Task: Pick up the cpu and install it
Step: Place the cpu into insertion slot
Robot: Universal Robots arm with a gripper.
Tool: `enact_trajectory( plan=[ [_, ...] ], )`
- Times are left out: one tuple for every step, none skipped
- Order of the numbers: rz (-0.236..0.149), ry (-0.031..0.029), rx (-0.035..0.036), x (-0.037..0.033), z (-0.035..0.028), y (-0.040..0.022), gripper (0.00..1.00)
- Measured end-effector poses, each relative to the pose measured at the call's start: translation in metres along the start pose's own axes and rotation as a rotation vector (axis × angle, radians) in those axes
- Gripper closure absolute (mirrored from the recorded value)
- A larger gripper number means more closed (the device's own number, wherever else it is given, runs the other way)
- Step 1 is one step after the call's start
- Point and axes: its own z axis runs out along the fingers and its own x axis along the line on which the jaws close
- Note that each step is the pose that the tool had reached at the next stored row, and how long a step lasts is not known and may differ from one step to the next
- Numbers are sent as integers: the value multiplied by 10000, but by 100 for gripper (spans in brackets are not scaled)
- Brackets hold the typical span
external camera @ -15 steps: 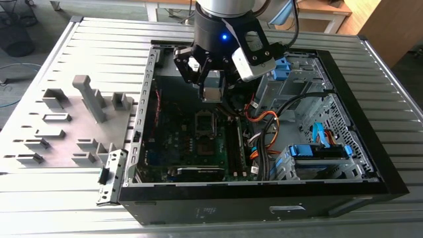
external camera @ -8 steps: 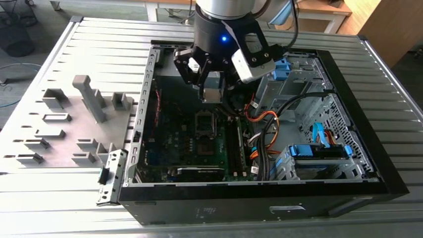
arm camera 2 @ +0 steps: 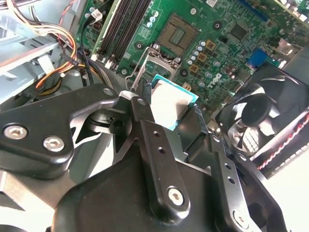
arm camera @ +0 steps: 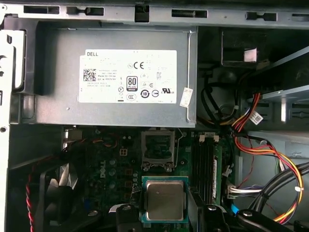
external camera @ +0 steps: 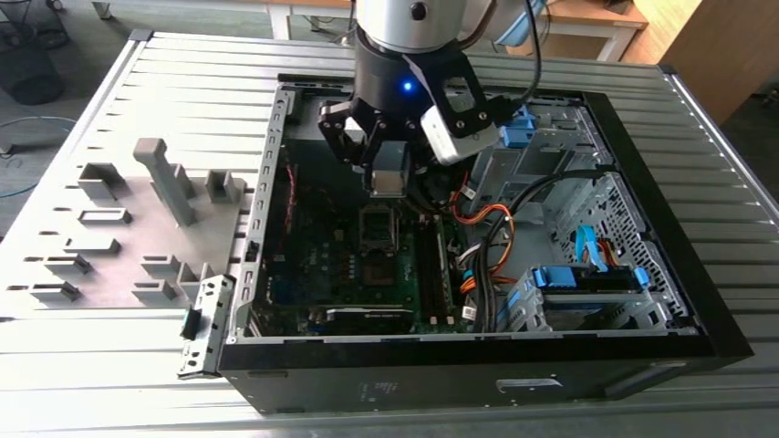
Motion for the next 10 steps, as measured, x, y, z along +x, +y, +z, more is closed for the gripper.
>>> enact_trajectory(
  plan=[
    [-1,0,1,1,19,0,53],
    [1,0,1,3,37,-1,53],
    [1,0,0,5,55,-1,53],
    [2,0,0,8,73,-2,53],
    [1,0,1,10,91,-2,53],
    [1,0,0,13,109,-3,53],
    [2,0,1,17,127,-3,53],
    [2,0,1,22,145,-4,53],
    [1,0,1,28,164,-4,53],
    [1,0,1,33,182,-4,53]
  ],
)
